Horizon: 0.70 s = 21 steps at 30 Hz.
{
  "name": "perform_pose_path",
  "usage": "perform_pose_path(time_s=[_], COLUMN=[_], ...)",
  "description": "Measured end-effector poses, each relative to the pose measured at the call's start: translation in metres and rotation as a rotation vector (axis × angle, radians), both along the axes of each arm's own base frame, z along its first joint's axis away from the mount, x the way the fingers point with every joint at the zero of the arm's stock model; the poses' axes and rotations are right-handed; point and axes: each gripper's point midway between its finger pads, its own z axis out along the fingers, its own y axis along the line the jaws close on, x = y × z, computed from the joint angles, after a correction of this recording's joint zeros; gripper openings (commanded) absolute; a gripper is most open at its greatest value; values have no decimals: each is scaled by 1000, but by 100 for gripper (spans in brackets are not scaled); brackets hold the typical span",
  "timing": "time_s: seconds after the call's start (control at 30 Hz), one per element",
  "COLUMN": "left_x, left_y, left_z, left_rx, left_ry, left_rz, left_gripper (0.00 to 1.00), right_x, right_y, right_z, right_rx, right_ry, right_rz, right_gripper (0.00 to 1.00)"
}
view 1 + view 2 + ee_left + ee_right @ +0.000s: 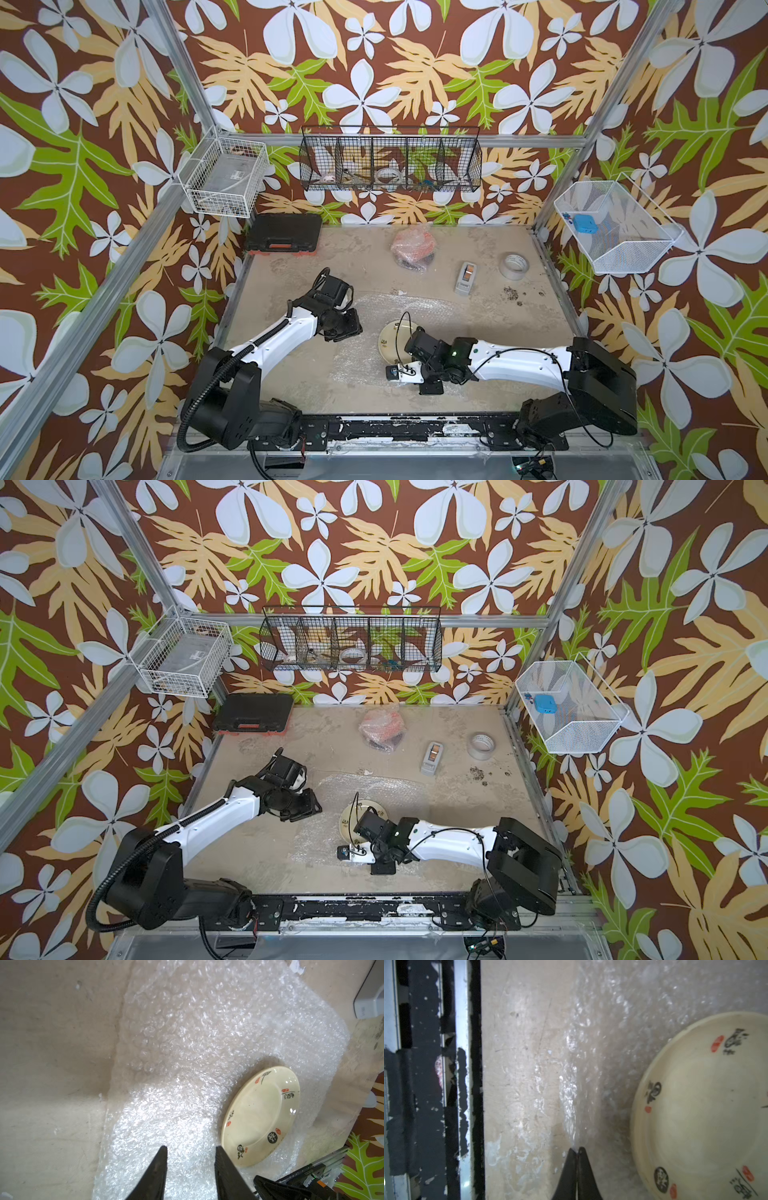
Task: Wrap dinner plates in bubble wrap
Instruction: Wrap the plate in the bubble wrap.
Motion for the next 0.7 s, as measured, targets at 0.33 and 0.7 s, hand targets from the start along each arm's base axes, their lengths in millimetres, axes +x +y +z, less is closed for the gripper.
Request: perform_pose_path(time_s=[0.33, 0.7], left_x=[-6, -48], left_y=[-31, -115], left_z=[36, 49], left_rx=[-78, -167], left_ry=[-61, -46], left_rz=[-155, -441], left_gripper=[24, 20], right_x=[52, 89], right_y=[-2, -12], right_z=[35, 15], right_rx=[228, 327], right_ry=[251, 714], right_rz=[-329, -812], right_gripper=[0, 0])
